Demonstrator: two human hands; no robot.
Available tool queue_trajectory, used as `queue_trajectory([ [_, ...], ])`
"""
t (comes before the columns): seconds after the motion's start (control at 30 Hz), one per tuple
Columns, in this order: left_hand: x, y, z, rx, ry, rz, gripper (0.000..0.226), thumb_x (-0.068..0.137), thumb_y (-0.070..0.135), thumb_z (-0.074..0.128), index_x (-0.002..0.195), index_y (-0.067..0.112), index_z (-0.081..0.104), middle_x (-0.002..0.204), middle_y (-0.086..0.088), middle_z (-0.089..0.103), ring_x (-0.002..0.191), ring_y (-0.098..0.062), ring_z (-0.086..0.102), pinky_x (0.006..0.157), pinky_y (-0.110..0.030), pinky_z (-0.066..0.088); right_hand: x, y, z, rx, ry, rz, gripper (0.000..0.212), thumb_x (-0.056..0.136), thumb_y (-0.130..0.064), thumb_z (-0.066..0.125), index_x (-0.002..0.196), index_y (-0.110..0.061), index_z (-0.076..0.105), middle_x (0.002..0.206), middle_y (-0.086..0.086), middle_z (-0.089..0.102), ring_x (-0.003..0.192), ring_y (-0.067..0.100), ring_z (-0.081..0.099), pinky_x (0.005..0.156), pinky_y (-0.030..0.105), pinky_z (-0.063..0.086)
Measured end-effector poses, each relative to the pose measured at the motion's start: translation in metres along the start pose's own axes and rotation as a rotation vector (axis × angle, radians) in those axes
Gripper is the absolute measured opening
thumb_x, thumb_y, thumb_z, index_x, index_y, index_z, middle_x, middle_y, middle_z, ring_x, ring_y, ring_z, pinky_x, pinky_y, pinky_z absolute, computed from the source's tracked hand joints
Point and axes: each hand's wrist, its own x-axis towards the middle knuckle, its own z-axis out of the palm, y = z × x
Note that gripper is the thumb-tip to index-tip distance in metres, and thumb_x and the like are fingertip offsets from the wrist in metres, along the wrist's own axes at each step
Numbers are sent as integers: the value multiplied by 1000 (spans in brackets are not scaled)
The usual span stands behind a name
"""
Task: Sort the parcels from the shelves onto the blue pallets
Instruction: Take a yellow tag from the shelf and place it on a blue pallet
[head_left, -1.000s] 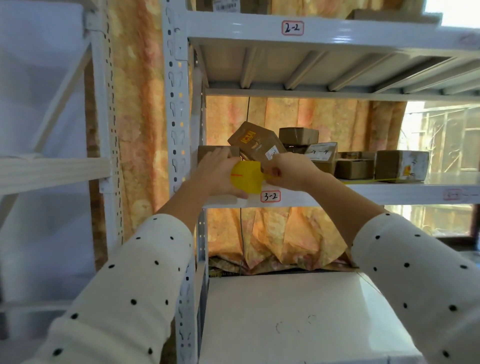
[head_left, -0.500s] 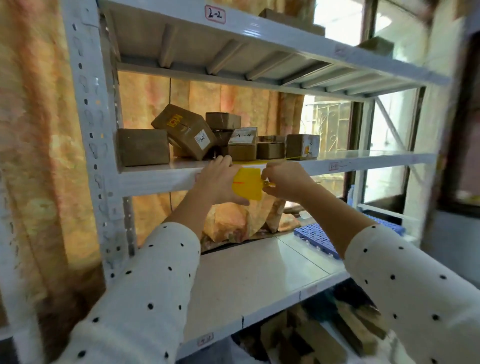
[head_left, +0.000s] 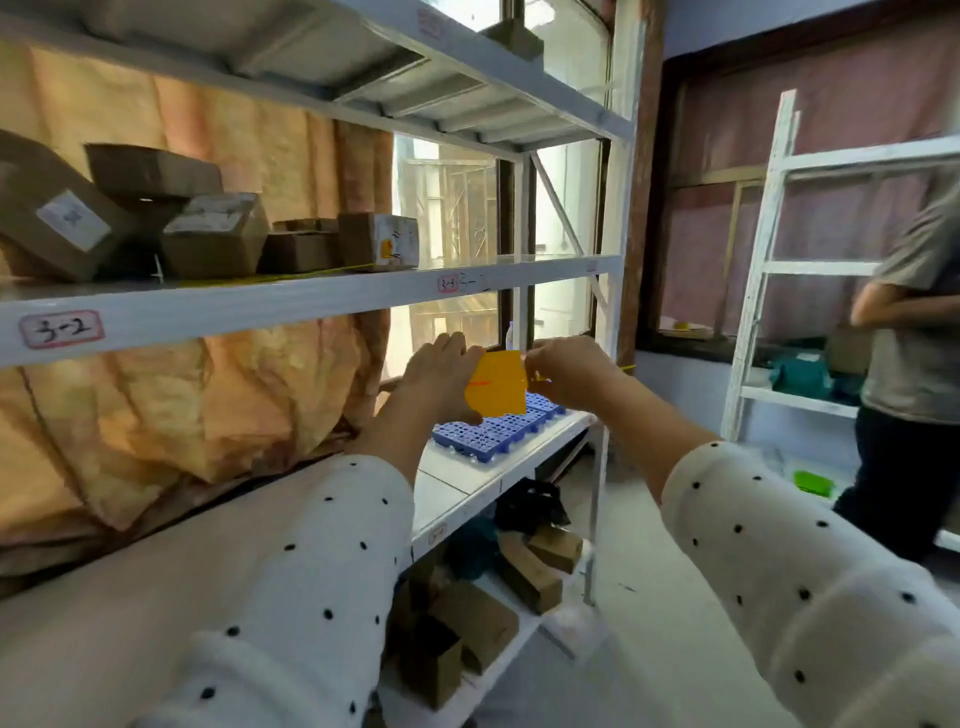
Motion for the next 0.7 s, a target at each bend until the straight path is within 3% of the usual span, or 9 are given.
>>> queue_trajectory([
  [0.43,121,97,78,-77,-162,19,96,74,46,76,147,14,23,145,-14,31,132,-32,33,103,-40,34,11,133,120,-153,-13,-3,26,97,-21,47,116,-18,65,112,2,61,103,21,63,64,27,38],
  [0.6,156,104,115,-64,-211,-21,96,76,43,76,149,12,21,152,-15,21,138,-32,26,104,-42,34,34,153,169,-81,-57,-11,30,98,-30,49,120,-16,63,116,4,59,107,23,60,76,33,49],
  [0.7,185,98,138,-72,-225,-30,96,76,42,76,149,13,22,153,-13,21,138,-31,26,104,-41,35,57,164,196,-36,-72,-15,31,96,-32,51,121,-16,60,117,5,58,110,23,58,77,33,47],
])
